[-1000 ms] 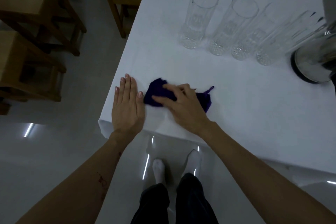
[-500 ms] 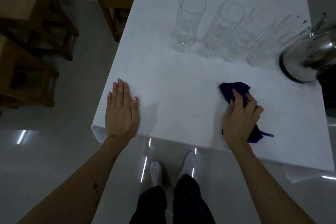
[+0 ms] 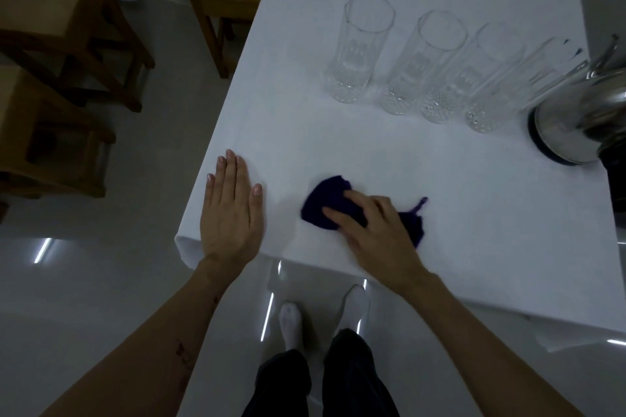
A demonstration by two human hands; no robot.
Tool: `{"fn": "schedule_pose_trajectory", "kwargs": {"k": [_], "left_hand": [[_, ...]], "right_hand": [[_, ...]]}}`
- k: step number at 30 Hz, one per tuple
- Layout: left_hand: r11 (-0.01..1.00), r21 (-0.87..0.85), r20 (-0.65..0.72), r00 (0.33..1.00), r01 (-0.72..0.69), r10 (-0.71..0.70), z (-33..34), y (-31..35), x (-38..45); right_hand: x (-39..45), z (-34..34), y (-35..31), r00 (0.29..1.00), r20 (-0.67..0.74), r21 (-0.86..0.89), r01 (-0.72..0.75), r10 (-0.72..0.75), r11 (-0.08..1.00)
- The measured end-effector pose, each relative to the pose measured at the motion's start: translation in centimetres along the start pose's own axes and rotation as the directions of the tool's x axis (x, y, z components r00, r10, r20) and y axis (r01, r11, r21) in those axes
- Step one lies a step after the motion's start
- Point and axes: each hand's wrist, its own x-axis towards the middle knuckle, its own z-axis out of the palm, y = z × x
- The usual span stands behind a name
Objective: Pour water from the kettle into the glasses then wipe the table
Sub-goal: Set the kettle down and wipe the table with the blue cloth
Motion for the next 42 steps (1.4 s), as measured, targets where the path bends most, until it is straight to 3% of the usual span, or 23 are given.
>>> {"fn": "schedule_pose_trajectory", "kwargs": {"k": [2,4,5,7,9,10,11,13,18,21,23,25,27,29,31,33,35,38,42], "left_hand": [[1.0,-0.001,-0.001,1.0,-0.006,0.006,0.0,0.0,0.0],[1.0,0.002,-0.004,1.0,-0.008,0.008,-0.1,0.1,0.0],[1.0,0.007,-0.006,1.0,-0.009,0.009,-0.1,0.1,0.0],[1.0,0.009,-0.008,1.0,-0.01,0.01,0.0,0.2,0.1],[1.0,-0.004,-0.003,1.0,-0.006,0.006,0.0,0.2,0.0],[1.0,-0.01,-0.002,1.0,-0.004,0.004,0.0,0.2,0.0],[1.0,-0.015,-0.003,1.0,-0.003,0.003,0.0,0.1,0.0],[1.0,-0.022,-0.006,1.0,-0.005,0.005,-0.1,0.1,0.1],[0.999,-0.043,-0.02,1.0,-0.008,0.007,-0.2,0.2,0.1],[0.998,-0.059,-0.01,1.0,-0.005,0.004,-0.1,0.0,0.1],[0.998,-0.064,-0.005,1.0,-0.003,0.002,-0.1,-0.1,0.1],[0.998,-0.062,-0.006,1.0,-0.006,0.006,-0.2,-0.2,0.1],[0.998,-0.066,-0.008,1.0,-0.013,0.012,-0.3,-0.2,0.1],[0.997,-0.078,-0.018,1.0,-0.015,0.013,-0.3,-0.1,0.1],[0.996,-0.084,-0.025,1.0,-0.008,0.005,-0.2,-0.1,0.1],[0.997,-0.081,-0.027,1.0,-0.004,0.002,-0.1,-0.1,0.1],[0.997,-0.074,-0.022,1.0,-0.004,0.002,0.1,-0.3,0.1],[0.996,-0.089,-0.03,1.0,-0.006,0.003,0.1,-0.3,0.1],[0.994,-0.107,-0.038,0.999,-0.007,0.003,0.0,-0.4,0.0]], "right_hand": [[-1.1,-1.1,2.5,0.994,-0.052,-0.06,-0.094,0.091,0.994],[-1.1,-1.6,3.9,0.931,-0.165,-0.093,-0.345,0.327,0.934],[-0.5,-1.4,4.1,0.849,-0.234,-0.096,-0.505,0.473,0.858],[2.1,-0.7,3.5,0.593,-0.342,-0.027,-0.781,0.728,0.624],[5.7,0.1,2.4,0.324,-0.353,0.094,-0.921,0.878,0.378],[7.5,0.5,1.8,0.23,-0.327,0.13,-0.95,0.917,0.284],[9.3,1.0,1.1,0.183,-0.303,0.135,-0.963,0.935,0.232],[12.2,1.9,-0.6,0.222,-0.274,0.101,-0.961,0.936,0.257],[16.4,3.9,-6.0,0.571,-0.137,0.063,-0.81,0.809,0.582],[15.4,4.2,-7.7,0.84,-0.038,0.072,-0.538,0.541,0.84],[13.1,4.0,-6.9,0.958,0.001,0.065,-0.285,0.286,0.956],[10.4,3.4,-4.6,0.994,0.013,0.023,-0.112,0.112,0.993],[8.0,2.3,-1.8,0.996,-0.026,-0.035,-0.084,0.083,0.996],[7.3,1.3,0.5,0.971,-0.095,-0.061,-0.226,0.22,0.972],[8.9,1.4,1.3,0.897,-0.157,-0.032,-0.423,0.414,0.905],[11.6,2.2,0.6,0.852,-0.157,0.01,-0.505,0.5,0.863],[13.4,3.1,-0.9,0.9,-0.107,0.02,-0.422,0.422,0.906],[12.8,3.6,-3.4,0.984,-0.021,0.047,-0.173,0.174,0.984],[6.7,2.6,-5.0,0.997,0.034,0.105,0.068,-0.072,0.992]]}}
